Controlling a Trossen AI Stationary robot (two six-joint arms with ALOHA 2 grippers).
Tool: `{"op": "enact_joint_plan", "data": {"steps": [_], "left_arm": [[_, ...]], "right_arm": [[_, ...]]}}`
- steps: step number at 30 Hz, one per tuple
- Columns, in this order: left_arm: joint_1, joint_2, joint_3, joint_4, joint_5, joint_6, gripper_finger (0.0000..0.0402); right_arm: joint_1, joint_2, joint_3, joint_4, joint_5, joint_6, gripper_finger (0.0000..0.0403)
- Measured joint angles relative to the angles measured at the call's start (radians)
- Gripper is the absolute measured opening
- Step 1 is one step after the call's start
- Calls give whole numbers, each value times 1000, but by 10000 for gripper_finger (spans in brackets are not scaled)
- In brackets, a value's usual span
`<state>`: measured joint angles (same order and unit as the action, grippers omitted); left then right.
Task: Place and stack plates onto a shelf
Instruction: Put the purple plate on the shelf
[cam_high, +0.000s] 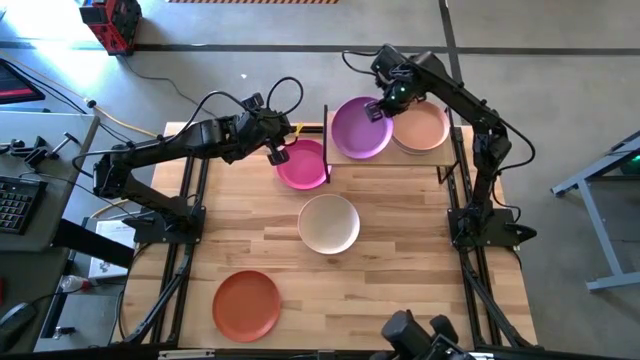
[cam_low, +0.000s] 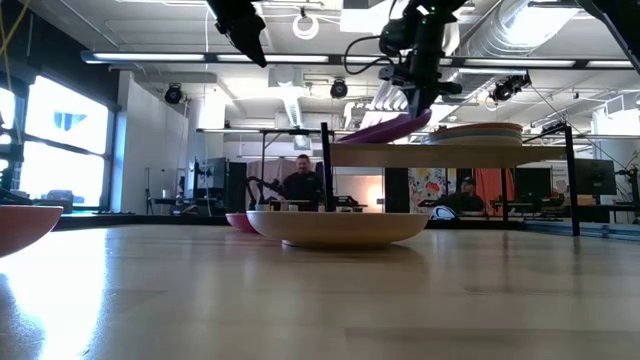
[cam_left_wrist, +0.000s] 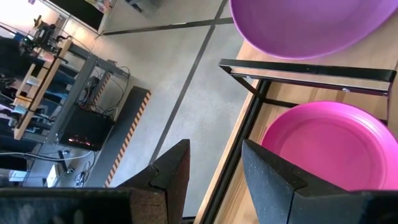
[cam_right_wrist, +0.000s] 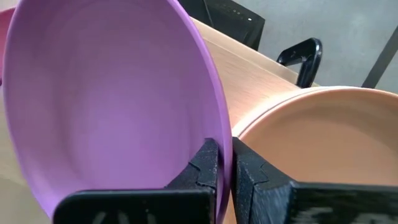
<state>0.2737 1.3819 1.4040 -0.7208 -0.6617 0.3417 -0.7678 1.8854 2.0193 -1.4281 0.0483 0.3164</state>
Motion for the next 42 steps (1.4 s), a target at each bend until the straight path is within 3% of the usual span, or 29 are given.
{"op": "enact_joint_plan", "data": {"steps": [14, 42], "left_arm": [[0, 0, 0, 0, 0, 1, 136], [0, 0, 0, 0, 4, -26, 136]], "right_arm": [[45, 17, -6, 13, 9, 45, 0], [-8, 60, -6, 29, 3, 17, 1]]}}
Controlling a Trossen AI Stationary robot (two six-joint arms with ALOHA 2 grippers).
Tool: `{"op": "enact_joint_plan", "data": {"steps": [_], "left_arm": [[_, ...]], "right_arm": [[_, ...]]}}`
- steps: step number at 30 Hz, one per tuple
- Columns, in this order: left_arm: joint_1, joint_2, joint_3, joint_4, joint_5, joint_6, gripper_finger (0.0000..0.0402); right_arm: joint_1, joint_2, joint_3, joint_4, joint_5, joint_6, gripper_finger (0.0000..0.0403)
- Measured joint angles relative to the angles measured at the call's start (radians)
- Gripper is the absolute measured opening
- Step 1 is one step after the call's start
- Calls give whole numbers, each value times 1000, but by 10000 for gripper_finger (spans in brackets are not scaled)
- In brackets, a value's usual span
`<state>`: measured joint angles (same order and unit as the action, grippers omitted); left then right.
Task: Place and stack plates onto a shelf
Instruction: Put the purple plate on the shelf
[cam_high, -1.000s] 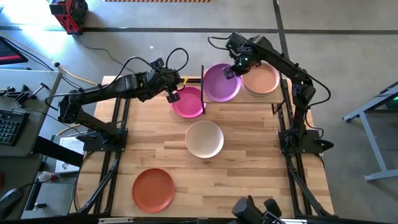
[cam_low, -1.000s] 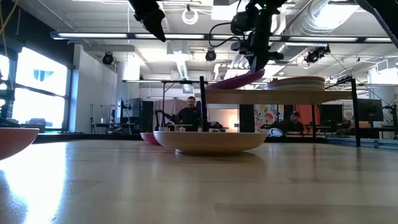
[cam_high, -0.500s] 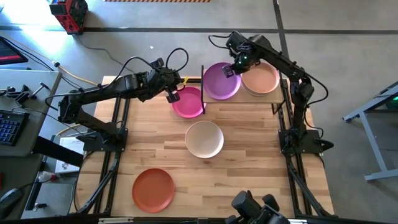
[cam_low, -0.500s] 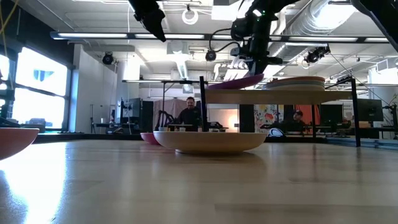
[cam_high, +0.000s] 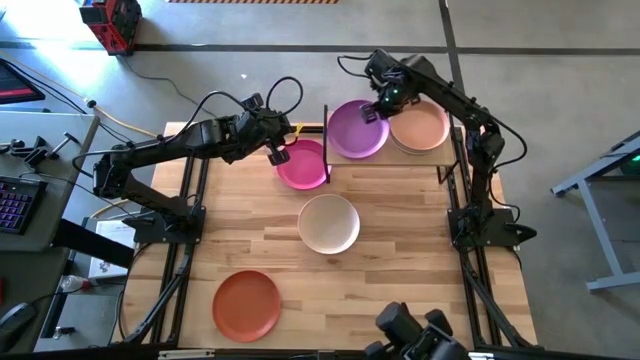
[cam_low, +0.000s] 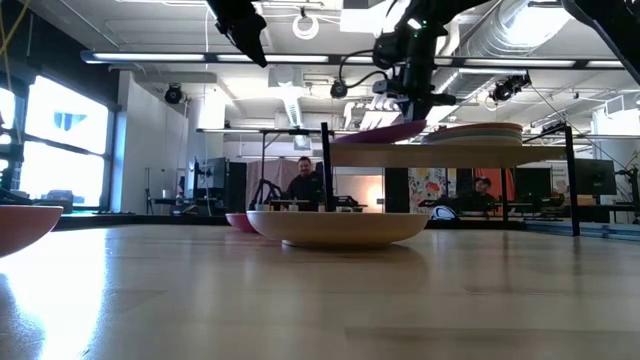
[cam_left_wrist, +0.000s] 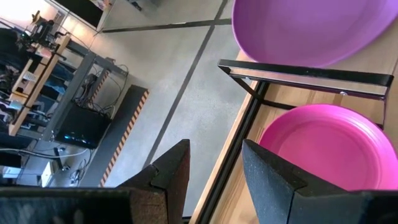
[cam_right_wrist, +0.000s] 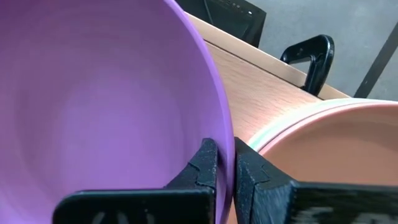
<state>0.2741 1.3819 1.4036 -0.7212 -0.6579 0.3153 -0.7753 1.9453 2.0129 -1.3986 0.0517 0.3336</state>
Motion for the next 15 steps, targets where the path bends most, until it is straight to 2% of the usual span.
{"op": "enact_joint_plan", "data": {"steps": [4, 11, 15], "left_arm": [[0, 0, 0, 0, 0, 0, 136], [0, 0, 0, 0, 0, 0, 136], [0, 0, 0, 0, 0, 1, 136]], "right_arm": [[-4, 0, 0, 1, -1, -21, 12], [-3, 2, 0, 18, 18, -28, 65], [-3, 2, 0, 28, 16, -29, 72]]}}
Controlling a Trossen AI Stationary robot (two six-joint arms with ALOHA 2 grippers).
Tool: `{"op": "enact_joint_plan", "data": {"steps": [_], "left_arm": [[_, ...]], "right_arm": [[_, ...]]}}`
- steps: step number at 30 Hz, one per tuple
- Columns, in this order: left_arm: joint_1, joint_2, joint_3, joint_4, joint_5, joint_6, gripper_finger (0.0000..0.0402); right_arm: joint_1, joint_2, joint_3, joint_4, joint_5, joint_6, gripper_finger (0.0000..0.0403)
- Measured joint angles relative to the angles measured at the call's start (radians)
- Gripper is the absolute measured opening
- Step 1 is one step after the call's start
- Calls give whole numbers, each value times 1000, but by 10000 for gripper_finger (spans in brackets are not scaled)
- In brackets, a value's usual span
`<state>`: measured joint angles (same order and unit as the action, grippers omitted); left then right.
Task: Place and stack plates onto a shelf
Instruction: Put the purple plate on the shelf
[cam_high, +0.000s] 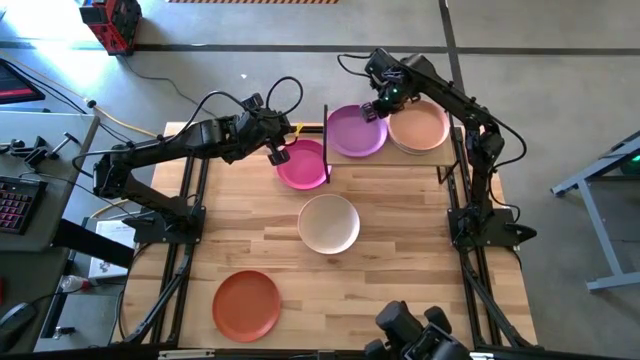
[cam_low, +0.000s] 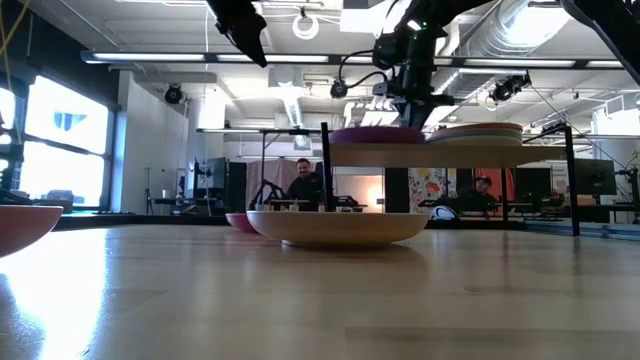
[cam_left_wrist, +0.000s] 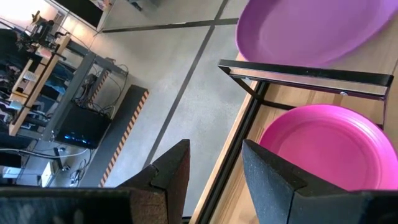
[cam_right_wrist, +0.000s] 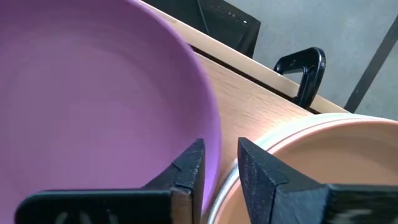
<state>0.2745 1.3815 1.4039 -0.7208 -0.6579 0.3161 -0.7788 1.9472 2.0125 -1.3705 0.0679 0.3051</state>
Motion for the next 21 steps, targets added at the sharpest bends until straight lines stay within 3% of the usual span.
{"op": "enact_joint_plan", "data": {"steps": [21], "left_arm": [[-1, 0, 0, 0, 0, -1, 136]], "right_arm": [[-13, 3, 0, -73, -21, 26, 74]]}}
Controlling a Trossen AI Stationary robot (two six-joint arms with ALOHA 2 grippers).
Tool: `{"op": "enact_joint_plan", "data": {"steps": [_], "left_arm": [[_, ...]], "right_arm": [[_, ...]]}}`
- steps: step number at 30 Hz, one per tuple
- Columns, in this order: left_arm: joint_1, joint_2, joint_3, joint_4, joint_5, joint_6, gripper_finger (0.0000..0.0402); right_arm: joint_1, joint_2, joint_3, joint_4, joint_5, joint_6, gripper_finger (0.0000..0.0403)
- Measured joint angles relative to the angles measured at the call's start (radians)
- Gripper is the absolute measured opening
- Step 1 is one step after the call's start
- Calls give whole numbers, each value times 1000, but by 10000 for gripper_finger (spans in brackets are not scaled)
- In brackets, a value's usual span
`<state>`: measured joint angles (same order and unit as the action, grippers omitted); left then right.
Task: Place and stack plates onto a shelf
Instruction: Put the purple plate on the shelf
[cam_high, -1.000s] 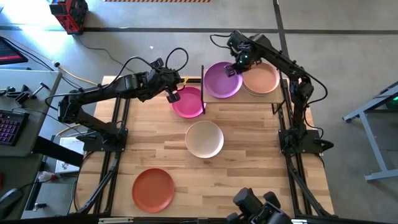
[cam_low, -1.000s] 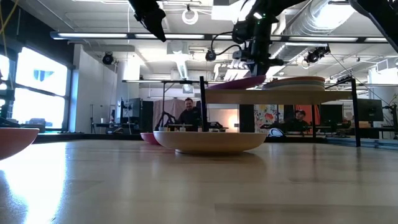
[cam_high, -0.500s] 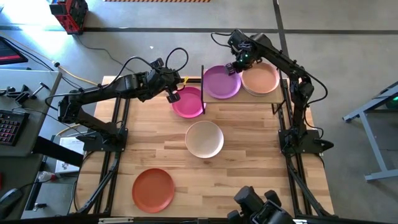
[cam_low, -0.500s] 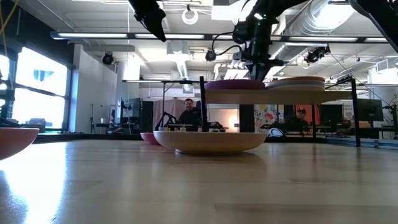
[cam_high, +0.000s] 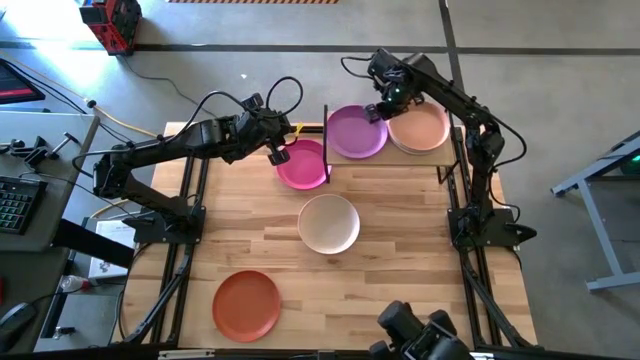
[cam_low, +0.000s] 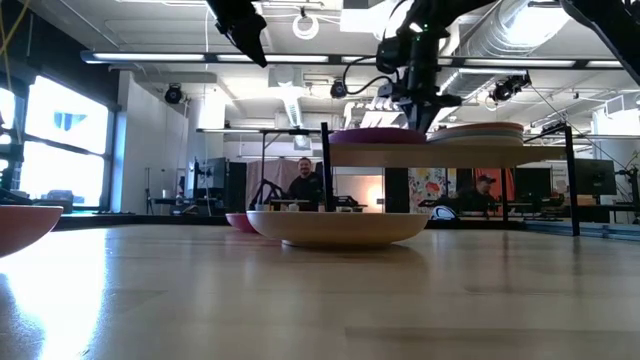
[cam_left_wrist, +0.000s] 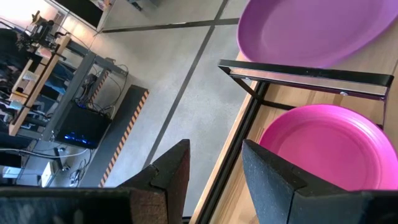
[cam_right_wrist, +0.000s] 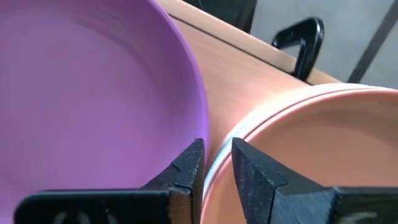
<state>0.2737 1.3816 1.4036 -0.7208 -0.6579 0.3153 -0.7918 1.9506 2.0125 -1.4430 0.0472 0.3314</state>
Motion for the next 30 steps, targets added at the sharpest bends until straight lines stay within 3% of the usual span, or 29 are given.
{"op": "enact_joint_plan", "data": {"steps": [11, 23, 30], "left_arm": [[0, 0, 0, 0, 0, -11, 136], [1, 0, 0, -1, 23, -35, 136], [26, 3, 0, -93, 77, -79, 136]], "right_arm": [[0, 2, 0, -45, 57, 7, 74], [14, 3, 51, -29, -22, 8, 74], [104, 3, 146, -61, -33, 10, 74]]}}
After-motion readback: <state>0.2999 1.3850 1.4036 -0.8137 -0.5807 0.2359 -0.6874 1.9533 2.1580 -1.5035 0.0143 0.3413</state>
